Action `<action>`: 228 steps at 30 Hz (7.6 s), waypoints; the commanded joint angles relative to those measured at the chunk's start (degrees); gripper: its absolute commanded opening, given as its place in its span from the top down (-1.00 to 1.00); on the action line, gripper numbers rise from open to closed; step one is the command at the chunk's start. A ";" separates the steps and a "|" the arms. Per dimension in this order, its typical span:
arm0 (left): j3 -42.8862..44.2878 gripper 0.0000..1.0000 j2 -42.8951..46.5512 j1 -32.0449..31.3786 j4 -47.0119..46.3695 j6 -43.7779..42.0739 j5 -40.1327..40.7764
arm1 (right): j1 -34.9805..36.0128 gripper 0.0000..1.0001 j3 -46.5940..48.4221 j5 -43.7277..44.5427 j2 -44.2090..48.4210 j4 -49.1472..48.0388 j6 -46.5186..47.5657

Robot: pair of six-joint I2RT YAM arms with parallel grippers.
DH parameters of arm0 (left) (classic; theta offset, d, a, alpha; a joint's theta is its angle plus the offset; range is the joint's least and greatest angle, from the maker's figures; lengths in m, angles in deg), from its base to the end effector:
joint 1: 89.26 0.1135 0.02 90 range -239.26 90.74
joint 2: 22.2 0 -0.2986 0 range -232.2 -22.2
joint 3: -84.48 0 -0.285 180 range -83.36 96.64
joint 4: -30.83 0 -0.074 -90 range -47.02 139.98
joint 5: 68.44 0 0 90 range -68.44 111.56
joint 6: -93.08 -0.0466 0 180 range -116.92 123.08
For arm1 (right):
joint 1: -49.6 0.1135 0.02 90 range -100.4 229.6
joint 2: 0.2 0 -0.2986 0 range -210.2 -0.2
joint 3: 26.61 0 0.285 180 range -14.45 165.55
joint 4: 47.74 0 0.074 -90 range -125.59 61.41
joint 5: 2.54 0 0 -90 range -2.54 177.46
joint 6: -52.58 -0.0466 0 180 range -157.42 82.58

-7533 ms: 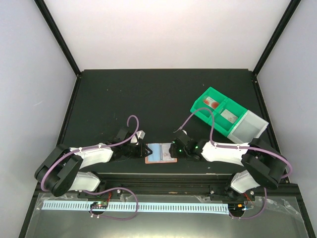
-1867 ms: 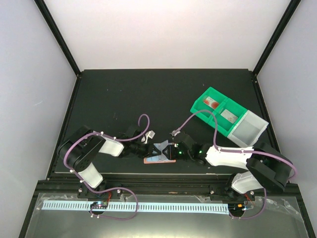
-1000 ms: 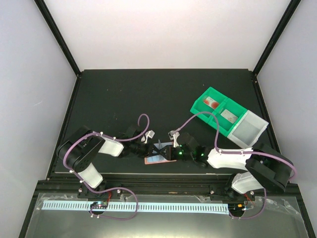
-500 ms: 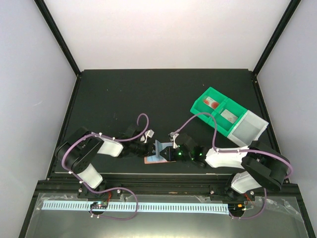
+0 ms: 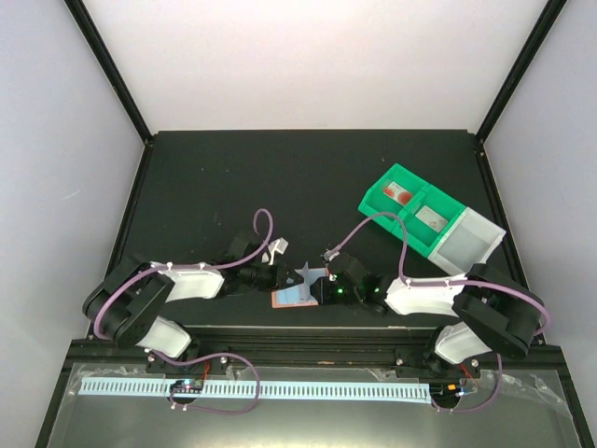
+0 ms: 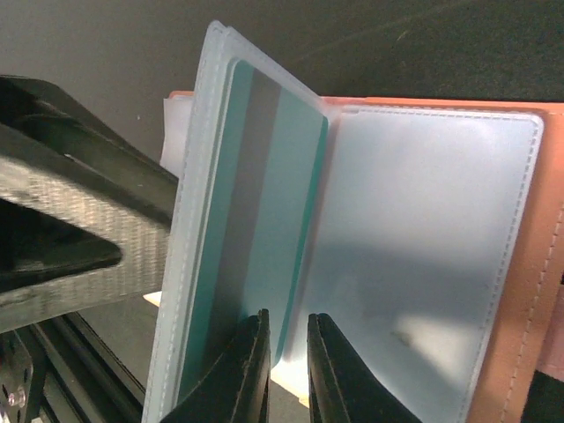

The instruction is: Take the credit cards out of the card holder

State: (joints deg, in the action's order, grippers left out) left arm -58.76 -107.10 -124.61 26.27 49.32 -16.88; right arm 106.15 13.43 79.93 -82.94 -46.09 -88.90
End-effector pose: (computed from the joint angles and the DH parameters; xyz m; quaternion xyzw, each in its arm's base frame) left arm 0.1983 -0.1762 0.1225 0.0468 0.8762 -0.4722 0.0841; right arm 0.1480 0.2350 0.1324 -0.0661 0.9177 0.3488 0.1785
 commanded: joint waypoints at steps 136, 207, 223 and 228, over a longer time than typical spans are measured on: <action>1.33 0.77 5.75 -2.40 6.88 -2.73 5.74 | 0.40 -0.08 -0.46 1.17 3.14 -0.19 1.13; 2.45 0.72 8.87 -2.06 25.41 -6.77 17.31 | -0.03 0.55 3.15 -2.75 -10.30 -10.42 -3.21; -0.70 0.97 8.12 -2.04 22.44 -6.15 17.37 | -0.89 0.57 0.52 -6.98 -13.36 -20.06 -8.04; -0.53 0.97 7.28 -2.03 21.35 -5.95 16.72 | -1.70 0.80 -0.04 -8.72 -13.70 -22.52 -8.44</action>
State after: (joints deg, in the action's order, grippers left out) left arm -58.46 -98.44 -126.62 47.54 43.66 -1.16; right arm 104.89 14.08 73.44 -95.93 -63.86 -96.64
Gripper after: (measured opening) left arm 0.018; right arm 0.138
